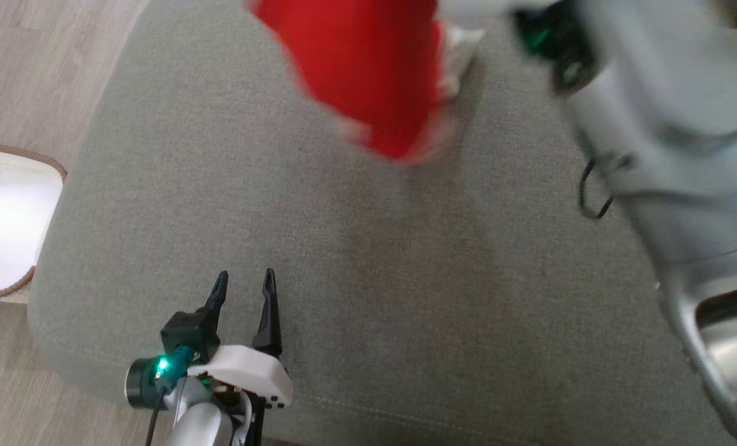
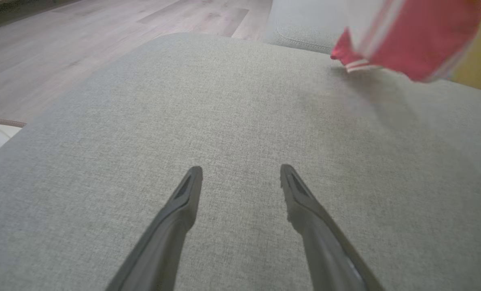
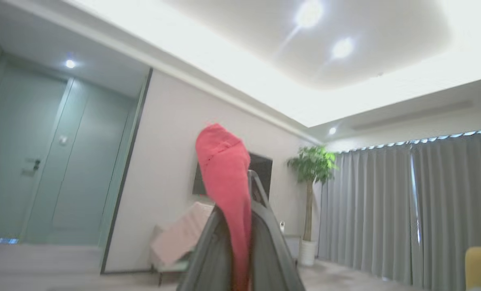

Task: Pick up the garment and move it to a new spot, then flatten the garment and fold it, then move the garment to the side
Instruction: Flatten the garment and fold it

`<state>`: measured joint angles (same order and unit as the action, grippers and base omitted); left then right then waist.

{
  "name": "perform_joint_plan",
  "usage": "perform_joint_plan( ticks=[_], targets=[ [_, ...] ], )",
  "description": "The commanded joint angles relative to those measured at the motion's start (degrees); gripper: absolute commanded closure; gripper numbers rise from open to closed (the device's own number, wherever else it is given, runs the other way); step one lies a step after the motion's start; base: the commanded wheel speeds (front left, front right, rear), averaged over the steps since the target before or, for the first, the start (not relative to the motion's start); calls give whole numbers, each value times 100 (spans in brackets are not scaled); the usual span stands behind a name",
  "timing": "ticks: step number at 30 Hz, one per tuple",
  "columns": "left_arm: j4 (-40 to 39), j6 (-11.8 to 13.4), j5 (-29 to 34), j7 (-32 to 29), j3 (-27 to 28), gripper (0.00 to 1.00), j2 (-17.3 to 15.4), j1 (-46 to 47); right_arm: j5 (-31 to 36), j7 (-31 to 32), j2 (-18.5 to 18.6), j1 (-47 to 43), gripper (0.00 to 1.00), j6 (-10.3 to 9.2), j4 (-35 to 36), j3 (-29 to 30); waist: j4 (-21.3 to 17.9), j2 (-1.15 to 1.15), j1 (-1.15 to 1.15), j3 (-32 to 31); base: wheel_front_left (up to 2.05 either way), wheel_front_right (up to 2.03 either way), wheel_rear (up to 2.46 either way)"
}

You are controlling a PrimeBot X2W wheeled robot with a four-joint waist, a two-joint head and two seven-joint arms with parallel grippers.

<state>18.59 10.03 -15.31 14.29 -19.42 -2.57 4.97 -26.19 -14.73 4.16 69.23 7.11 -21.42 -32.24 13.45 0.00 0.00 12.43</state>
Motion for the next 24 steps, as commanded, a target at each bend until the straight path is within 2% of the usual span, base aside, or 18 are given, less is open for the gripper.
perform_joint_plan(
  ticks=[1, 3, 5, 10, 13, 14, 15, 16, 19, 24],
  targets=[
    [-137, 9, -52, 71, 183, 0, -31, 84, 56, -26, -83, 41, 100, 37, 197, 375, -21, 0, 0, 15, 0, 0, 0],
    [-137, 17, -58, 71, 194, 0, -31, 82, 91, -26, -32, -18, 100, 37, 181, 551, -45, 0, 0, 31, 0, 0, 0],
    [-137, 23, -60, 71, 215, 0, -31, 90, 209, -26, 172, -184, 100, 37, 31, 769, -106, 0, 0, 85, 0, 0, 0],
    [-155, -16, -23, 71, 211, 0, -31, 209, 623, -26, 931, -855, 100, 37, -819, 1192, -246, 0, 0, 284, 0, 0, 0],
    [-163, -35, 23, 71, 182, 0, -31, 319, 913, -26, 1329, -1288, 100, 37, -1393, 1643, -302, 0, 0, 420, 0, 0, 0],
    [-161, -39, 43, 71, 176, 0, -31, 349, 1015, -26, 1431, -1436, 85, 37, -1739, 1834, -320, 0, 0, 448, 0, 0, 0],
    [-157, -46, 63, 71, 174, 0, -31, 372, 1109, -27, 1505, -1549, 17, 37, -2082, 2033, -336, 0, 0, 474, 0, 0, 0],
    [-151, -53, 83, 71, 172, 0, -31, 393, 1188, -27, 1558, -1630, 0, 37, -2353, 2271, -348, 0, 0, 493, 0, 0, 0],
    [-129, -62, 116, 71, 189, 0, -31, 441, 1506, -27, 1628, -1797, 0, 37, -2851, 2909, -391, 0, 0, 520, 0, 0, 0],
    [-92, -78, 156, 71, 232, 0, -31, 454, 1923, -27, 1370, -2101, 0, 37, -2755, 3522, -488, 0, 0, 478, 0, 0, 0]
  ],
)
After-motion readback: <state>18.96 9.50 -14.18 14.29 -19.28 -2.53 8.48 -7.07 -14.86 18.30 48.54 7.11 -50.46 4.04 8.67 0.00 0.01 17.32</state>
